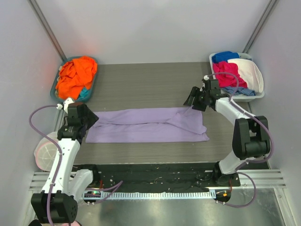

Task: Fold and stack the t-shirts
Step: Fold the tshirt

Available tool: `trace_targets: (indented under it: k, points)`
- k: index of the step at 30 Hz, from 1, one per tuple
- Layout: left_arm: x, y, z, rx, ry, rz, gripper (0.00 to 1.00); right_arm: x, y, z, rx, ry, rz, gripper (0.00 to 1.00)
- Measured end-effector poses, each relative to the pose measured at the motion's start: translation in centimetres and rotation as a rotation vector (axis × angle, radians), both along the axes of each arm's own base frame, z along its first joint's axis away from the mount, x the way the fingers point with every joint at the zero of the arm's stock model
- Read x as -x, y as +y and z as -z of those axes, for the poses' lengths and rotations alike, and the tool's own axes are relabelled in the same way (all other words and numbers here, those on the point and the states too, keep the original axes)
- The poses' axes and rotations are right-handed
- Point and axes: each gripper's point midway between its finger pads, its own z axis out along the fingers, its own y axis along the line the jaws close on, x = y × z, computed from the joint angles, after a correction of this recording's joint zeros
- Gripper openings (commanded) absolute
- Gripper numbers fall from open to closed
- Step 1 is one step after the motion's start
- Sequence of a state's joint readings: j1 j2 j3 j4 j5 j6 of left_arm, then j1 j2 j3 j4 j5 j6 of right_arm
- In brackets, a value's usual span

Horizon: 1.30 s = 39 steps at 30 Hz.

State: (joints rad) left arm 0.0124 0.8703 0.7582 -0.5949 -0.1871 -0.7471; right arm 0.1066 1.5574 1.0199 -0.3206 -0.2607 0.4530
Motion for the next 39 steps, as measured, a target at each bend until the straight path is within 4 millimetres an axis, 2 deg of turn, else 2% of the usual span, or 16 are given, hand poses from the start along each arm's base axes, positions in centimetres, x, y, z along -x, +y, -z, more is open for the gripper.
trace_targets:
  k: [4,7,13,24,39]
  points:
    - [0.5,-0.3,0.9,0.009,0.027,0.013,0.54,-0.9,2.5,1.9,0.000,0.027,-0.077,0.64]
    - [0.6,-0.3,1.2,0.010,0.032,0.017,0.54,-0.6,4.7,3.5,0.012,0.055,-0.147,0.63]
    - [1.0,-0.4,1.1,0.005,0.027,0.027,0.54,0.7,7.2,5.3,0.034,0.094,-0.222,0.63]
    - [1.7,-0.4,2.4,0.001,0.055,0.031,0.54,1.1,7.0,5.9,0.057,0.100,-0.229,0.63]
    - [2.1,-0.4,2.6,0.003,0.047,0.032,0.54,5.6,6.8,6.3,0.064,0.125,-0.260,0.62]
